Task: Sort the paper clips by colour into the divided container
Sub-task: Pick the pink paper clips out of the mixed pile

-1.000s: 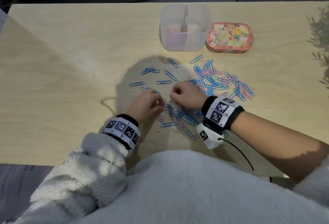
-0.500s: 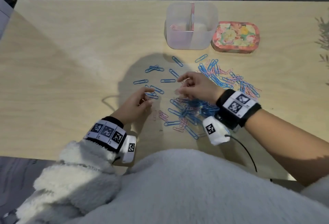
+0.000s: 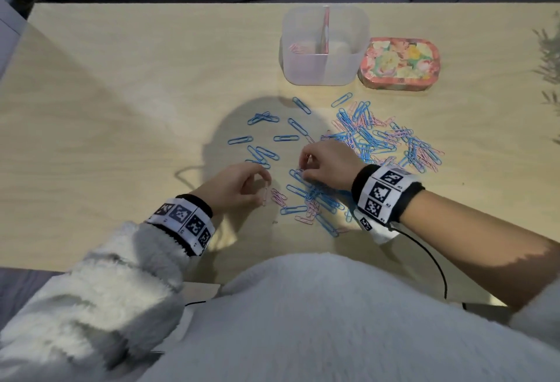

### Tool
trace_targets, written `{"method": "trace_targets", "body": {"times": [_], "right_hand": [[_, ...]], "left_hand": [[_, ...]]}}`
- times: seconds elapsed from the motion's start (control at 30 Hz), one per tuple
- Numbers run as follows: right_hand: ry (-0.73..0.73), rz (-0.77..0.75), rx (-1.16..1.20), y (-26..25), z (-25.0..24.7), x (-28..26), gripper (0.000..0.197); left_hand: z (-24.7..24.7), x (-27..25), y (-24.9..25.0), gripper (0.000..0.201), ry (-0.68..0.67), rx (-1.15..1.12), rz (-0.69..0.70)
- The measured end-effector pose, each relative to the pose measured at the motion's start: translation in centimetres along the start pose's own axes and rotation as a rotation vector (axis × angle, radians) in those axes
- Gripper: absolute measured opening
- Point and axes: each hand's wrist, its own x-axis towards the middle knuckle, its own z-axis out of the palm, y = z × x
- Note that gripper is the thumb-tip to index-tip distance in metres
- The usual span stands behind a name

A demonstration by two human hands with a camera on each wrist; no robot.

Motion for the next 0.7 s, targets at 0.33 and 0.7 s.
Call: {"method": "trace_targets", "body": {"times": [0.33,0.7], "right_hand": [[0.082,0.023,0.312,1.5,-1.4,0.7,0.007],[0.000,0.162,0.640,1.1,-1.5,0.3,0.016]], "left_hand": [[1.7,2.8,2.3,0.010,-0.019,0.127,0.062],[0.9,1.7,1.6,0.014,0.085,0.074,0.031]]}}
